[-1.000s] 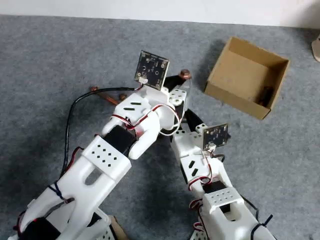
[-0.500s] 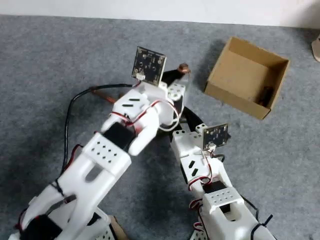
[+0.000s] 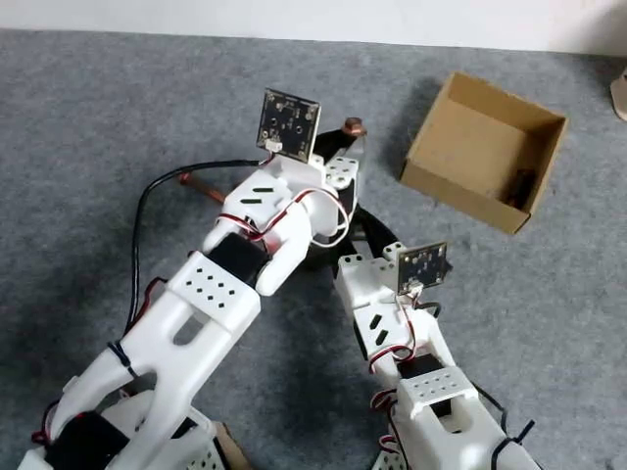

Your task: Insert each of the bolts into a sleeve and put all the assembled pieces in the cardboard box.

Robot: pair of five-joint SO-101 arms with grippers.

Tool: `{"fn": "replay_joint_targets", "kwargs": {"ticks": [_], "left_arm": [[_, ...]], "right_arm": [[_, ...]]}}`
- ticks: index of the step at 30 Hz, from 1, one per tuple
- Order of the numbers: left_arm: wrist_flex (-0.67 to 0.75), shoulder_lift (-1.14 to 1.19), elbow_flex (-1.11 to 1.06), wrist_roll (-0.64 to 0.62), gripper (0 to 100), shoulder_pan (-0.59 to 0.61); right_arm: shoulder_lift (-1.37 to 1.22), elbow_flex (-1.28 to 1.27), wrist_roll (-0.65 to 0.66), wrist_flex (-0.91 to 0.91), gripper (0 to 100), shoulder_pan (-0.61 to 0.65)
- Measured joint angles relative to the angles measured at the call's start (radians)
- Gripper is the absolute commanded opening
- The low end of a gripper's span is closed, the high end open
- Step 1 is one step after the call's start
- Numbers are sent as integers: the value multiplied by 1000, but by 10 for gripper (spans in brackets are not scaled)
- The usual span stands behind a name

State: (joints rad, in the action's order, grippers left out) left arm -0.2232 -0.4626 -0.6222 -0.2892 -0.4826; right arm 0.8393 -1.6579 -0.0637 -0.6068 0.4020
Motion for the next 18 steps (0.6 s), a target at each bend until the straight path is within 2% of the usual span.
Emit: {"fn": "replay_joint_targets", "kwargs": {"ticks": [18], "left_arm": [[2, -2, -40, -55, 5, 5]], "right_arm": [[-2, 0, 0, 0, 5, 2]]}}
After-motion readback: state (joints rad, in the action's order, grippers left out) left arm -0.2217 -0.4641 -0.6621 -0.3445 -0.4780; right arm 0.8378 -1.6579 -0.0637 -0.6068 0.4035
